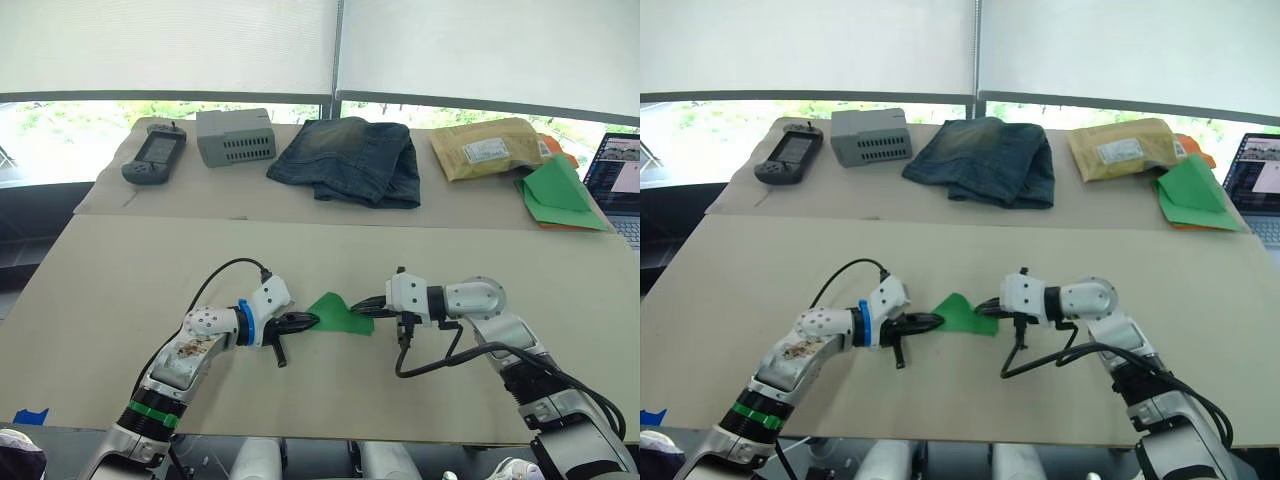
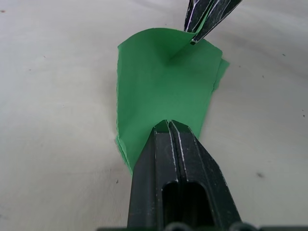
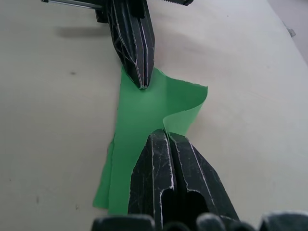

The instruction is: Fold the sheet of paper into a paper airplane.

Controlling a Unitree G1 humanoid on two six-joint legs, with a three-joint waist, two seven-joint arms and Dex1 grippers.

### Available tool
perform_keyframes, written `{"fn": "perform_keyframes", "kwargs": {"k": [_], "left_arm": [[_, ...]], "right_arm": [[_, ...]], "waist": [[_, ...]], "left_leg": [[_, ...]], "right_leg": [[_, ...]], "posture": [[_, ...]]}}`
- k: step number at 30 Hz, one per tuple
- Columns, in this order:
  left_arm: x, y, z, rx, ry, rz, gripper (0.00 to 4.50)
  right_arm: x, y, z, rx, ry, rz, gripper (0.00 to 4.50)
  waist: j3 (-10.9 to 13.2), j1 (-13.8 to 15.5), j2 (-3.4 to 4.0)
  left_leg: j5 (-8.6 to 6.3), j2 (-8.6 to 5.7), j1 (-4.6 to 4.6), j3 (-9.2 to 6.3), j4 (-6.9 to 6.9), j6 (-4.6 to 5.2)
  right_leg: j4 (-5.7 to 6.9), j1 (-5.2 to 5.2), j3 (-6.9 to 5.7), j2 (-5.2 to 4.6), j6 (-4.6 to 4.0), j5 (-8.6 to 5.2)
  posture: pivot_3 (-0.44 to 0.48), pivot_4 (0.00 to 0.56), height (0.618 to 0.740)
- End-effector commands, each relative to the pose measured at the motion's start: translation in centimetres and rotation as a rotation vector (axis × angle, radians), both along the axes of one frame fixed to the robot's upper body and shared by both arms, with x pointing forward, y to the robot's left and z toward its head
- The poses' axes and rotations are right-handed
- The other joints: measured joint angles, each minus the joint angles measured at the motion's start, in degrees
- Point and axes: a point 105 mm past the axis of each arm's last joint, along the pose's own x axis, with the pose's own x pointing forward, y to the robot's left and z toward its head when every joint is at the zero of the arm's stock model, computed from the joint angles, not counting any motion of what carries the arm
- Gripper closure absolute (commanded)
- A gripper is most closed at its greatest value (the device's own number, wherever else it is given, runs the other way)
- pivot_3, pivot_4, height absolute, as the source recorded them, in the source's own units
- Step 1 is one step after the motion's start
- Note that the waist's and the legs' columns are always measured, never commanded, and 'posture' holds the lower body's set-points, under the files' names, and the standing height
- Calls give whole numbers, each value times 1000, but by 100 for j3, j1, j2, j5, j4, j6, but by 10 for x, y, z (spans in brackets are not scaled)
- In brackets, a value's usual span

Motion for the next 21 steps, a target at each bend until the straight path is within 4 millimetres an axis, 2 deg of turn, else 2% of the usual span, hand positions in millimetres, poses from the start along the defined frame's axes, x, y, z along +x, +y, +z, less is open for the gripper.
{"fn": "perform_keyframes", "kwargs": {"k": [1,12,16,21], "left_arm": [[-9,7,-15,37,70,-3,4500],[-9,16,-16,62,78,15,4500],[-8,17,-17,71,77,21,4500],[-8,19,-18,79,77,26,4500]], "right_arm": [[1,-11,4,-10,-48,4,4485],[-11,-15,-1,-32,-202,104,4485],[-15,-16,-12,-111,-334,168,4485],[-17,-18,-24,-160,-372,190,4485]], "waist": [[0,7,0],[0,16,0],[0,16,0],[0,9,0]], "left_leg": [[0,0,0,0,0,0],[0,0,4,1,0,0],[0,0,6,3,0,0],[0,0,13,6,0,0]], "right_leg": [[0,1,0,0,0,0],[0,3,1,-1,0,-1],[0,5,2,-1,1,-1],[2,10,6,-1,-1,-1]], "posture": [[0,150,740],[0,150,740],[0,150,740],[0,150,740]]}}
